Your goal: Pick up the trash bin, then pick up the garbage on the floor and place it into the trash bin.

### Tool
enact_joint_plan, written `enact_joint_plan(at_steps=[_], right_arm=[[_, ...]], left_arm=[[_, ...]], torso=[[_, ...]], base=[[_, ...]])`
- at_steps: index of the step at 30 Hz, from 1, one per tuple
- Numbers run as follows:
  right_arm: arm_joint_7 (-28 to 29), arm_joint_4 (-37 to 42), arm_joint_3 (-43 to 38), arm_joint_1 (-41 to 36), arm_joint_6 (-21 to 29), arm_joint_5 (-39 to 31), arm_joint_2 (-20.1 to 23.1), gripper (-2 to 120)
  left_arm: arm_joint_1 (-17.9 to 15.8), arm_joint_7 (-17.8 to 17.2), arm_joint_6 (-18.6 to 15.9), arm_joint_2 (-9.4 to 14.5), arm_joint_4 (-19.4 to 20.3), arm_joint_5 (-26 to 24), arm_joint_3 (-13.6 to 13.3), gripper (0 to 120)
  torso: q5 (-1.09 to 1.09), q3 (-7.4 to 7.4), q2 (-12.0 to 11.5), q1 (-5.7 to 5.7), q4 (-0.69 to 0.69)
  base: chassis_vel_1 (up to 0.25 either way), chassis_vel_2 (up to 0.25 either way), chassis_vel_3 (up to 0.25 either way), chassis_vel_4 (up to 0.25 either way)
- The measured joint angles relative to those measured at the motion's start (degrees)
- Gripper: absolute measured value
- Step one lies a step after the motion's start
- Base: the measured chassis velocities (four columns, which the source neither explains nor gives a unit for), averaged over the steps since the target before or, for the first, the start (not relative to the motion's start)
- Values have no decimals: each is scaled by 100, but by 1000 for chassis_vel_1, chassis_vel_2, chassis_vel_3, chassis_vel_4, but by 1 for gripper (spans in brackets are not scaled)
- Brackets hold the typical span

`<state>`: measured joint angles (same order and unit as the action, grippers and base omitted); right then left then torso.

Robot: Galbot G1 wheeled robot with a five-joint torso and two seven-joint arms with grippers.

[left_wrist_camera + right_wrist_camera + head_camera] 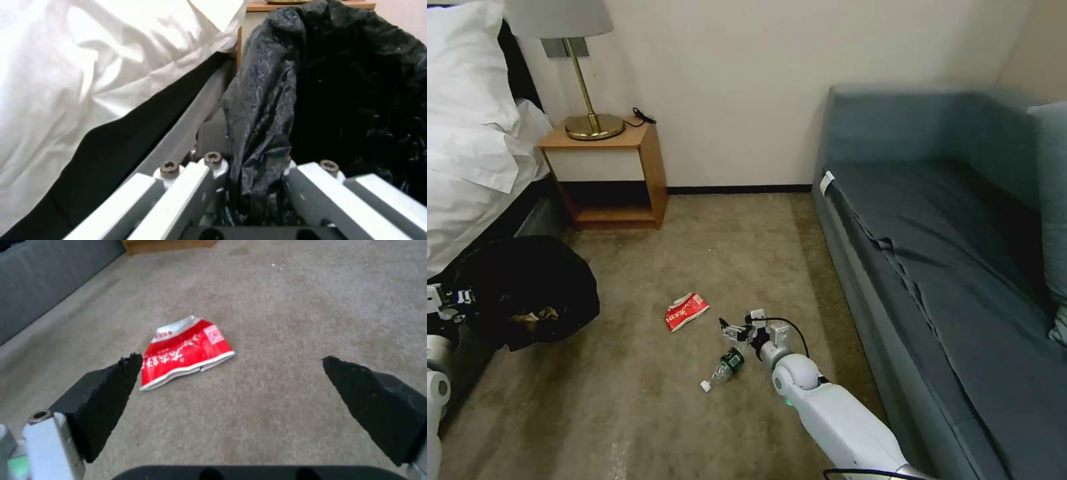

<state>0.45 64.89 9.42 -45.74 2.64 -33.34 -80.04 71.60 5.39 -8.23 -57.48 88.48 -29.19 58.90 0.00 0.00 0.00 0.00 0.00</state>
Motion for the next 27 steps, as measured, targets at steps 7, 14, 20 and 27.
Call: enact_joint_plan(at_steps=[7, 14, 20, 27], right_arm=[[0, -7, 12, -2, 0, 15, -21, 100], [12, 39, 12, -19, 1, 19, -20, 100], [16, 92, 12, -105, 5, 40, -12, 100], [22, 127, 50, -145, 14, 55, -9, 100]], left_arm=[[-13, 3, 10, 47, -22, -26, -2, 4], [-9, 6, 10, 63, -4, -38, -3, 4], [40, 11, 11, 62, 34, -41, -10, 4], [121, 13, 13, 51, 83, -61, 22, 4]], torso=[[0, 0, 0, 0, 0], [0, 0, 0, 0, 0], [0, 0, 0, 0, 0], [0, 0, 0, 0, -1]], base=[[-53, 69, 64, -58], [-79, 72, 65, -74], [-81, 76, 64, -61], [-65, 70, 85, -72]])
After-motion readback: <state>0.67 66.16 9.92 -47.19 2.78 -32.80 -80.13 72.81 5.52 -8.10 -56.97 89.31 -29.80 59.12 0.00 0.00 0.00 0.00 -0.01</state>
